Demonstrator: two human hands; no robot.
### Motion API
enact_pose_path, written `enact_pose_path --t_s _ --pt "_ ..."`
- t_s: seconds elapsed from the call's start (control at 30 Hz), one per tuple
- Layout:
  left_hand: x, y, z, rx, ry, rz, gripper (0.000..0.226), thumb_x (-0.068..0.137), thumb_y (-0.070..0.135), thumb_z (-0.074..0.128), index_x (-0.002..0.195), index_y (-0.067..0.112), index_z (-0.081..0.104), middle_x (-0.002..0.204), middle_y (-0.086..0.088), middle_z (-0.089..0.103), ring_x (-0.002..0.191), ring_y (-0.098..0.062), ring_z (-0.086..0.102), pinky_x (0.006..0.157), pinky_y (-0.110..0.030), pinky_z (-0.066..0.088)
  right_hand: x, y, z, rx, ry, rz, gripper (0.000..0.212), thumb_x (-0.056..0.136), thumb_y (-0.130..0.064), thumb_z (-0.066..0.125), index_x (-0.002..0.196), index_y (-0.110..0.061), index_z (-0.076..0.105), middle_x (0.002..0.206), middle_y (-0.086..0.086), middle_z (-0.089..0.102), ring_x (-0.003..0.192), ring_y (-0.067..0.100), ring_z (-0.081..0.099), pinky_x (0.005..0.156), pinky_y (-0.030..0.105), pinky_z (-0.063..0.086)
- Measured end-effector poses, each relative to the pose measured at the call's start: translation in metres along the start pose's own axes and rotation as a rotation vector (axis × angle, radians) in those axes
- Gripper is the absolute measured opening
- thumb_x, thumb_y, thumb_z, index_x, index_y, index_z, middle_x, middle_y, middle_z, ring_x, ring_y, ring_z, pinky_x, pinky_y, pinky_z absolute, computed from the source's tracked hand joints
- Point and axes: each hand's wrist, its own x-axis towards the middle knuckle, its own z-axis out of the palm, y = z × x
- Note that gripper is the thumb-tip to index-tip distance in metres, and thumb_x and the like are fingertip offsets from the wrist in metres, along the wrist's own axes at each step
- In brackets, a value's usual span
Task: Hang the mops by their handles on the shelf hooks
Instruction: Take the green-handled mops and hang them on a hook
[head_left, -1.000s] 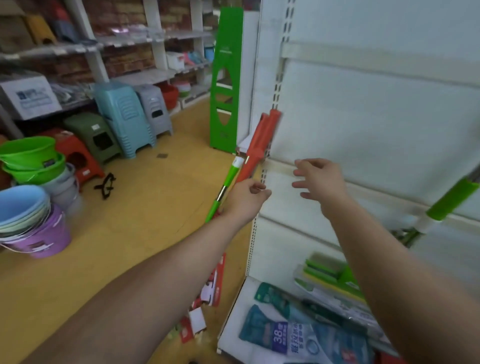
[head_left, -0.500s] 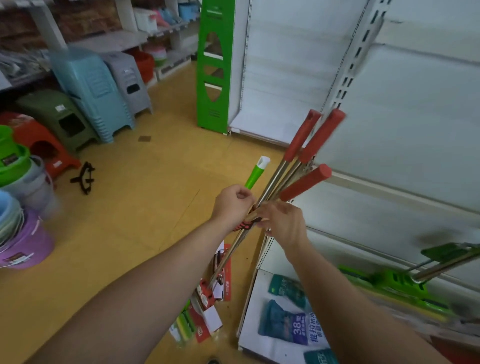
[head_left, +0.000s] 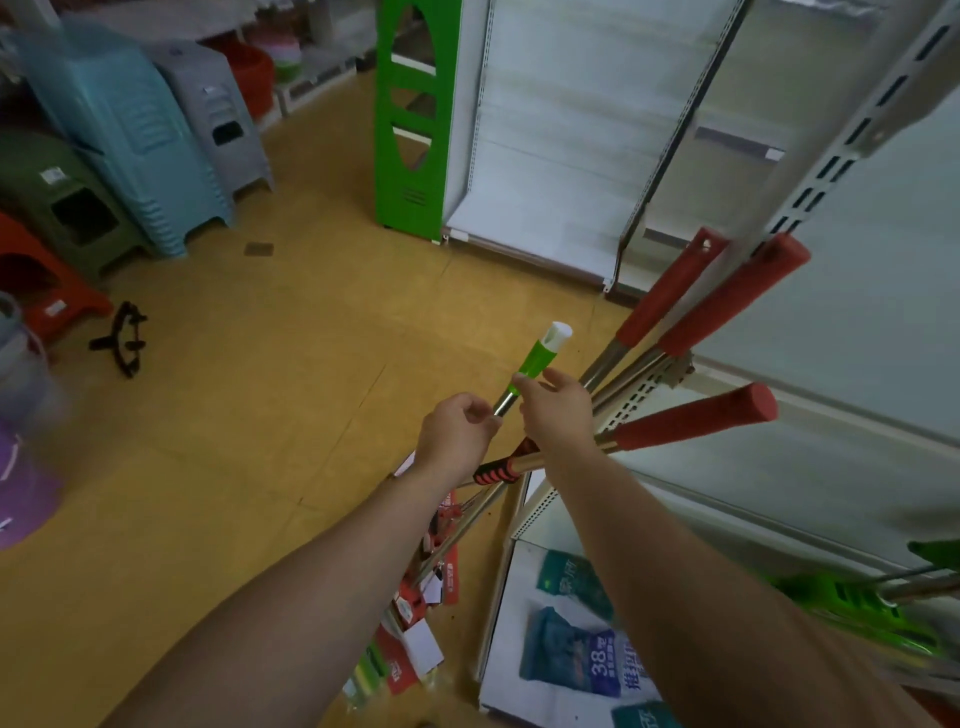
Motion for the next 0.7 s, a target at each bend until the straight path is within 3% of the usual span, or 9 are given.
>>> enact_pose_path --t_s 0.07,0.17,0.23,0.3,0.33,0.47,0.53,0.7 --pt "0.015 -0.004 0.003 -0.008 -0.017 -0.008 0.015 0.095 0.026 0.068 0.106 0.015 0.071 0.095 0.005 0.068 0.092 -0.016 0.063 0.075 -0.029 0.044 0.015 0.0 0.006 -0.022 0.015 0.022 0.067 0.1 -0.038 0.066 0.157 -0.011 0.044 0.142 0.007 0.063 0.12 0.025 0.064 0.107 0.044 0.05" --pt "0.037 -0.014 0.009 -0.012 -0.043 -0.02 0.01 0.095 0.026 0.068 0.101 0.018 0.069 0.085 0.012 0.065 0.087 -0.015 0.062 0.066 -0.025 0.045 0.036 0.004 0.014 0.008 0.045 0.052 0.059 0.103 -0.032 0.064 0.153 -0.007 0.046 0.128 0.012 0.064 0.094 0.019 0.055 0.091 0.035 0.044" --pt "0.051 -0.022 0.014 -0.015 -0.054 -0.032 0.008 0.095 0.026 0.069 0.099 0.019 0.068 0.086 0.011 0.067 0.087 -0.016 0.064 0.065 -0.025 0.046 0.05 0.006 0.02 0.014 0.079 0.091 0.068 0.102 -0.035 0.065 0.159 -0.01 0.037 0.136 0.013 0.061 0.108 0.024 0.058 0.093 0.038 0.043" --pt "0.063 -0.031 0.018 0.002 -0.063 -0.053 0.011 0.096 0.026 0.067 0.105 0.02 0.069 0.096 0.005 0.071 0.089 -0.017 0.064 0.071 -0.029 0.047 0.063 0.007 0.026 0.006 0.109 0.122 0.081 0.1 -0.039 0.067 0.165 -0.015 0.025 0.155 0.013 0.051 0.136 0.032 0.054 0.103 0.042 0.044" --pt "0.07 -0.037 0.02 0.017 -0.066 -0.059 0.016 0.097 0.026 0.065 0.11 0.02 0.07 0.105 0.002 0.073 0.091 -0.017 0.063 0.074 -0.029 0.047 0.069 0.009 0.029 0.006 0.12 0.13 0.084 0.099 -0.04 0.068 0.166 -0.016 0.022 0.159 0.012 0.048 0.14 0.034 0.052 0.106 0.043 0.045" --pt "0.093 -0.059 0.029 0.071 -0.116 -0.06 0.038 0.101 0.029 0.06 0.138 0.02 0.061 0.137 0.001 0.065 0.108 -0.017 0.06 0.084 -0.027 0.043 0.094 0.015 0.04 0.021 0.148 0.175 0.089 0.096 -0.044 0.071 0.166 -0.022 0.021 0.156 0.011 0.051 0.132 0.034 0.059 0.108 0.052 0.051" --pt "0.104 -0.071 0.034 0.081 -0.181 -0.063 0.044 0.103 0.028 0.056 0.146 0.022 0.053 0.147 0.0 0.058 0.123 -0.022 0.059 0.087 -0.027 0.042 0.105 0.016 0.043 0.053 0.146 0.203 0.088 0.095 -0.043 0.072 0.165 -0.023 0.023 0.155 0.011 0.052 0.132 0.033 0.058 0.108 0.05 0.05" --pt "0.12 -0.09 0.045 0.075 -0.292 -0.061 0.049 0.104 0.03 0.054 0.152 0.026 0.044 0.152 -0.005 0.053 0.13 -0.029 0.056 0.087 -0.027 0.04 0.119 0.024 0.044 0.097 0.133 0.193 0.072 0.095 -0.04 0.074 0.157 -0.021 0.042 0.144 0.009 0.061 0.114 0.025 0.06 0.108 0.049 0.049"
